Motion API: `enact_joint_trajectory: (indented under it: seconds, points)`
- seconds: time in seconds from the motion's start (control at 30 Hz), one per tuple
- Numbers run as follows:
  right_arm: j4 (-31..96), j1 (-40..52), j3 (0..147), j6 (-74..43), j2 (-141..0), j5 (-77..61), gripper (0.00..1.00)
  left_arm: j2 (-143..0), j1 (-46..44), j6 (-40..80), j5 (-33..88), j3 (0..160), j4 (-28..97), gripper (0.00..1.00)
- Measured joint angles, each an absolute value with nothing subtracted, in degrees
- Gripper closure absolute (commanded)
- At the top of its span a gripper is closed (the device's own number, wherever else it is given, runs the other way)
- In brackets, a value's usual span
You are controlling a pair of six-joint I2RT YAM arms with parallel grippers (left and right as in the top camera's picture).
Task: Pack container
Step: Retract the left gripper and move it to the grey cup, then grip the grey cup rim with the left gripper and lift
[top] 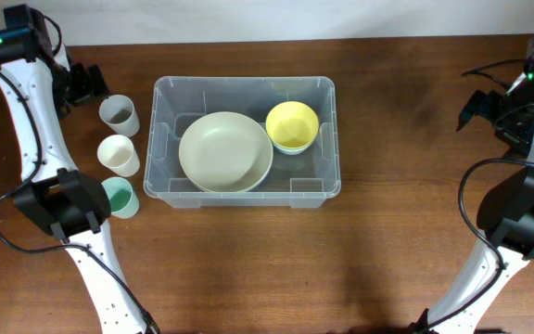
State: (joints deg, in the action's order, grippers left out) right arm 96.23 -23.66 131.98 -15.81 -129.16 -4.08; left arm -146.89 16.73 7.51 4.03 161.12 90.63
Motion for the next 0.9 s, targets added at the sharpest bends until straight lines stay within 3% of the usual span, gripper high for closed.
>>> enact_joint_trajectory:
  seconds: [0.7,0.77,0.9]
  points:
    - [96.23,-23.66,131.98,-15.84,-129.16,-4.08,0.01,-154.89,16.73,7.27,4.03,161.12,89.89,0.02]
    - [96.23,-23.66,131.98,-15.81,-129.16,-4.08,0.01,-155.20,16.73,7.25,4.03,161.12,89.60,0.11]
    - [96.23,-23.66,131.98,-15.81,-129.14,-4.08,0.01,-155.61,16.73,7.05,4.03,161.12,89.01,0.62]
